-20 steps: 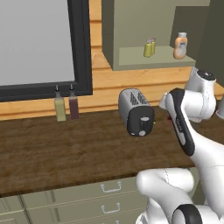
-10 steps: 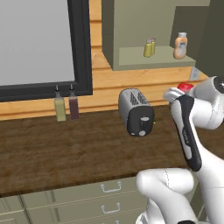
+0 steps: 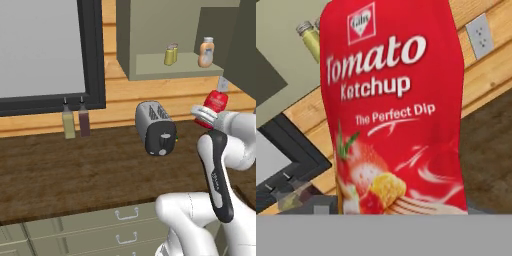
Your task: Put the shaker and condiment bottle from the counter next to their counterparts in the cabinet.
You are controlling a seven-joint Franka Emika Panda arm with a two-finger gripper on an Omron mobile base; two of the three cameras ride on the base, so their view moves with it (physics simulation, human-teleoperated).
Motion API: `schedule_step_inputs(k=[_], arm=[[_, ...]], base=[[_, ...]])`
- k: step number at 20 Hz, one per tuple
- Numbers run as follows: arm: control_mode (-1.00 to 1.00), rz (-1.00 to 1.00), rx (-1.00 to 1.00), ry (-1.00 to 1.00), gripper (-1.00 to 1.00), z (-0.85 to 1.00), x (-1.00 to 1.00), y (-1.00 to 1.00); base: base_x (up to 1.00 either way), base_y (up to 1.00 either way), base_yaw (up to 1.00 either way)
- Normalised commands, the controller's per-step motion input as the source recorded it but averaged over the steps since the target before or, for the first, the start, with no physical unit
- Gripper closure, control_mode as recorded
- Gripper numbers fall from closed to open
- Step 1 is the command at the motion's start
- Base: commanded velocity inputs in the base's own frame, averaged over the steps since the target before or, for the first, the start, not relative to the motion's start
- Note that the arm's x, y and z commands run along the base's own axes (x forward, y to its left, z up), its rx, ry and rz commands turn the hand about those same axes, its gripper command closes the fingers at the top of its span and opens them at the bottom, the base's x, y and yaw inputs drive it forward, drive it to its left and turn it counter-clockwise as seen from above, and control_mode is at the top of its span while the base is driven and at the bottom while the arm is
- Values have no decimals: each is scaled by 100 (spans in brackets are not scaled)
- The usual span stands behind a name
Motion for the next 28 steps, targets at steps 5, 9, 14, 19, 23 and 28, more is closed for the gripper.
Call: schedule_step_inputs(k=[5,9,14,19,23,28], arm=[[-100,4,0,-32,100,19,0,20],[-100,2,0,-22,100,29,0,6],[-100,0,-1,-17,100,28,0,0],[-100,-1,-1,-16,100,36,0,0],[-100,-2,0,-12,100,42,0,0],[-100,-2,0,-3,100,41,0,0]], base=[[0,0,0],[0,0,0],[0,0,0],[0,0,0],[0,0,0],[0,0,0]])
